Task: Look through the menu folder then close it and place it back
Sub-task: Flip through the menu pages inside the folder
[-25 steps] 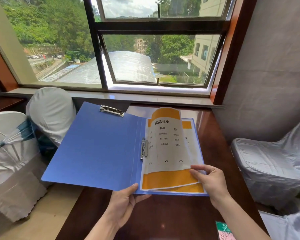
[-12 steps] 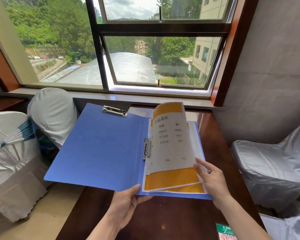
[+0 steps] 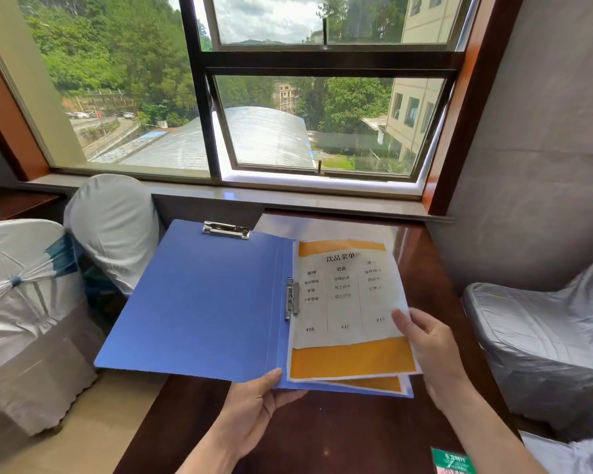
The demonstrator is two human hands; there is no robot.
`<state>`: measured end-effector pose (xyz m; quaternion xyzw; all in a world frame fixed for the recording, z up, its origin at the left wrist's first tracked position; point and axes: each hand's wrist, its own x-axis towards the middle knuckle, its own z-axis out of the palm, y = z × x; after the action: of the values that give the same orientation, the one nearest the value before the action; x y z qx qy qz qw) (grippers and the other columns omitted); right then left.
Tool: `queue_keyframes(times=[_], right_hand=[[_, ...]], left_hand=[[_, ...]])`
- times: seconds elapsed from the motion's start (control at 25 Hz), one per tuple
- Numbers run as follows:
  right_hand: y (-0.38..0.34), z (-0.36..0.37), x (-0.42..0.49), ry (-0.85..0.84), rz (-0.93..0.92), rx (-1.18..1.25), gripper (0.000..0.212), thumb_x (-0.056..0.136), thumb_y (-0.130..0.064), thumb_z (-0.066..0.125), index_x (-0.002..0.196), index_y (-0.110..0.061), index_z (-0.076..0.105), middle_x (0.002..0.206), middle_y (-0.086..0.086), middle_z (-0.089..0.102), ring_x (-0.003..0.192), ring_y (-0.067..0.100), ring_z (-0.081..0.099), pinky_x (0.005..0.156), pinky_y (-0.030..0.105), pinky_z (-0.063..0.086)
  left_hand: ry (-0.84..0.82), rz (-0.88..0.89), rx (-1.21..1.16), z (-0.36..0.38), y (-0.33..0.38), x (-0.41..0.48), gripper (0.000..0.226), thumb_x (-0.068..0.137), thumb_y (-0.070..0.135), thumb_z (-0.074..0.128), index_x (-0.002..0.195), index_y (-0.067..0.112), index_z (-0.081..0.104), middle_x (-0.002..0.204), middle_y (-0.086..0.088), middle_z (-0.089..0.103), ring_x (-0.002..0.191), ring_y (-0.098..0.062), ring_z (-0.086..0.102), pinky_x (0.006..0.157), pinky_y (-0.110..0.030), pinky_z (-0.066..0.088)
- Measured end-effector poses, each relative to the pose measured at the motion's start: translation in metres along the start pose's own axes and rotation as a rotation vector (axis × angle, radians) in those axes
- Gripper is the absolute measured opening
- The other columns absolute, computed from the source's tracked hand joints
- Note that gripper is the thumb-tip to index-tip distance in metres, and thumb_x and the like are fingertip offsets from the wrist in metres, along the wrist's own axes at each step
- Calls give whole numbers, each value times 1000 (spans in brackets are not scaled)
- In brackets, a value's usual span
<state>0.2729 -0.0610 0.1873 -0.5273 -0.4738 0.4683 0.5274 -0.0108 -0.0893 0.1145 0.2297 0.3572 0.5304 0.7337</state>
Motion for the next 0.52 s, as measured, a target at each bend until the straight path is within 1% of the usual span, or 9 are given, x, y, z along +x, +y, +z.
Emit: queue_keyframes(times=[0.04,0.08,0.12,0.16,0.24,0.28,0.36,0.44,0.52], right_hand=[[-13,7,-6,-180,6,209,58,83,-53,72,124,-12,70,131,19,68,115,34,69,88,46,61],[-22,17,-10,-351,25,387,70,84,-57,68,137,-13,60,138,20,63,124,36,63,96,50,57],[-28,27,-13,-466,42,475,77,84,-61,64,145,-17,51,147,16,56,135,35,53,108,53,47],[-30,40,-16,-504,48,421,75,83,-67,60,147,-28,50,151,7,53,143,29,45,116,49,38],[-32,70,-23,-445,-17,97,48,79,-75,51,123,-59,62,147,-18,51,140,1,44,112,21,37],[-33,83,-25,-435,-68,-50,39,79,-75,48,113,-65,64,146,-25,48,135,-12,43,107,12,37],[-24,102,-24,-497,-174,-397,48,85,-74,39,129,-62,54,154,-29,35,144,-10,28,120,23,27],[-10,115,-21,-517,-309,-806,61,92,-73,30,149,-52,33,163,-29,16,154,2,2,126,34,3],[-1,123,-20,-494,-363,-991,69,91,-74,22,154,-47,27,166,-25,9,155,7,-8,126,37,-3]], left_hand=[[-18,16,-10,2,-2,0,41,95,-3,52,131,16,51,123,-23,68,111,-47,64,77,-56,60],[-33,23,-20,3,-4,1,41,95,-4,52,130,16,52,122,-23,68,112,-48,64,78,-57,60],[-49,23,-28,4,-6,1,41,94,-5,53,131,14,52,123,-24,67,112,-49,63,78,-58,59],[-70,20,-27,6,-7,1,43,92,-6,54,132,11,51,125,-25,66,113,-50,62,80,-57,59],[-109,0,-1,10,-6,-1,52,87,-6,62,137,3,47,129,-29,62,116,-52,60,83,-56,58],[-128,-9,15,13,-4,-2,59,83,-5,68,137,-3,45,128,-31,61,115,-54,59,85,-56,58],[-185,6,32,17,-3,-5,68,78,-6,74,138,-10,42,129,-35,58,114,-56,58,89,-56,55],[-245,83,23,19,-3,-7,66,80,-10,68,141,6,47,135,-32,56,115,-51,59,92,-59,53],[-267,122,-8,21,-2,-9,71,77,-10,71,139,20,52,135,-25,60,114,-44,62,88,-57,55]])
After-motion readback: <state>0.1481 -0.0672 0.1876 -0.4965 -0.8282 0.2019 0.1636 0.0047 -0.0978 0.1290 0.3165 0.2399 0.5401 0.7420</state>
